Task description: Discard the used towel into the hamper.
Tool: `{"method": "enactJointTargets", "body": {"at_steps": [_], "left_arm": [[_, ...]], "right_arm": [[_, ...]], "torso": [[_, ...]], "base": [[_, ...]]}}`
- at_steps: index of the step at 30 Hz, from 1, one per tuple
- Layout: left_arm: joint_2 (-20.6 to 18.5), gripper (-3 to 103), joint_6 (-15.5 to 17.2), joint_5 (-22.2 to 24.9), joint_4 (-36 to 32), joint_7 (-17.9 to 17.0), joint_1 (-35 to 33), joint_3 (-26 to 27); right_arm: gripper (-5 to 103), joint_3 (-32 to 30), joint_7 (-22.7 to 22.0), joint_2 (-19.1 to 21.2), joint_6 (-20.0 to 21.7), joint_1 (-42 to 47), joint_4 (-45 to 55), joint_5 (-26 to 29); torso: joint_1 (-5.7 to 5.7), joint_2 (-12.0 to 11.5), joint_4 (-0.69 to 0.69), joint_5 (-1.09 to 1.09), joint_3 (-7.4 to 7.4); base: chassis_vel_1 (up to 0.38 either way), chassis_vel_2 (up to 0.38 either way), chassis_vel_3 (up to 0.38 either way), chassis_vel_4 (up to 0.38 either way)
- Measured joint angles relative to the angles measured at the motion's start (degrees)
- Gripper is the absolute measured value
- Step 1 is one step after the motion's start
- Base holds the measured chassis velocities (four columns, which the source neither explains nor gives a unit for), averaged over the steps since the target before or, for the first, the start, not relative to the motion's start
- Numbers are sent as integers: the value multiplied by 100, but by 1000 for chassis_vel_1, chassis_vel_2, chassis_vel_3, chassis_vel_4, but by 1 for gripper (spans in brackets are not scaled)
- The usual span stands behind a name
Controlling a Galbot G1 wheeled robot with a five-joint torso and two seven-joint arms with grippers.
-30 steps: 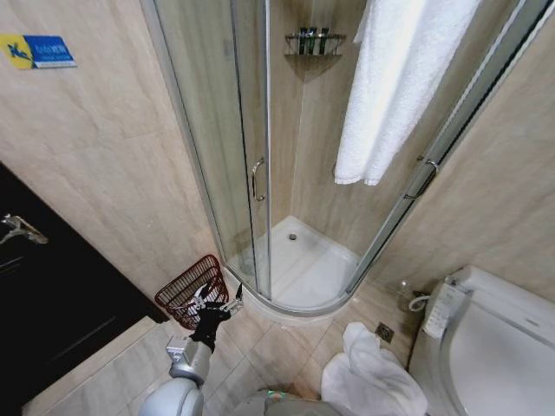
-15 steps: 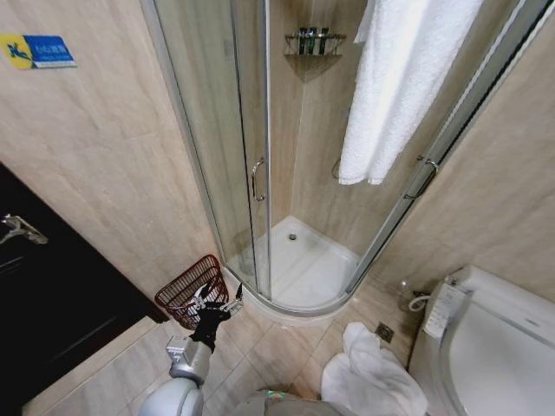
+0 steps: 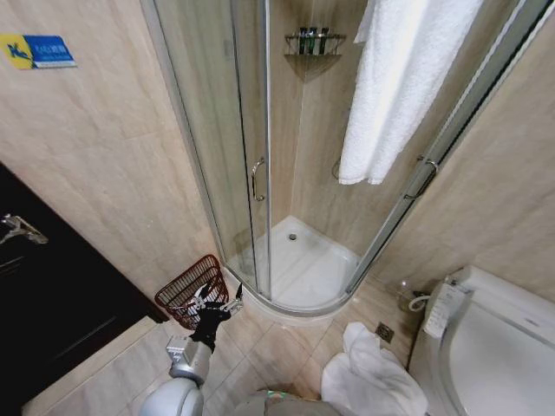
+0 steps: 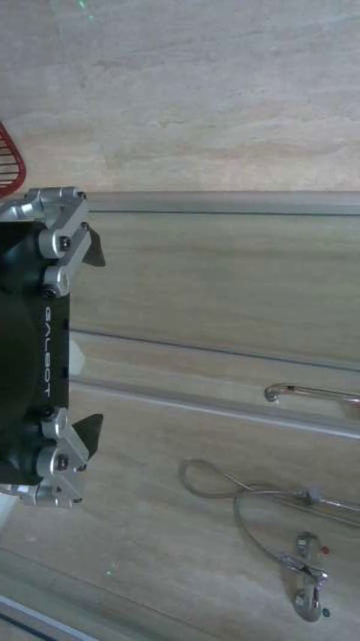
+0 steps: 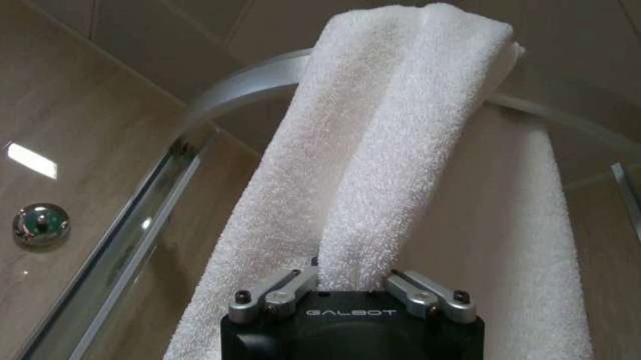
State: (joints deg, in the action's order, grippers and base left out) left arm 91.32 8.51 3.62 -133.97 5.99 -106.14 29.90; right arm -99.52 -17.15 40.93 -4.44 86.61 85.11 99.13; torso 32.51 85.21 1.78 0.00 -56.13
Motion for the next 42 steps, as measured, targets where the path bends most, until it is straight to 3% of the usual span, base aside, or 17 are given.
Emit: {"method": "enactJointTargets", "body": {"at_steps": [36, 38, 42], "left_arm": [[0, 99, 0, 0, -1, 0, 0, 0], [0, 99, 0, 0, 0, 0, 0, 0], [-1, 99, 0, 0, 0, 0, 0, 0]], "right_arm": [[8, 0, 0, -2, 0, 0, 1, 0], [8, 27, -6, -112, 6, -31, 89, -79], [8, 201, -62, -619, 52, -204, 471, -444]], "torso": [[0, 0, 0, 0, 0], [0, 0, 3, -7, 0], [0, 0, 0, 4, 0]], "base": [[0, 0, 0, 0], [0, 0, 0, 0], [0, 0, 0, 0]]}}
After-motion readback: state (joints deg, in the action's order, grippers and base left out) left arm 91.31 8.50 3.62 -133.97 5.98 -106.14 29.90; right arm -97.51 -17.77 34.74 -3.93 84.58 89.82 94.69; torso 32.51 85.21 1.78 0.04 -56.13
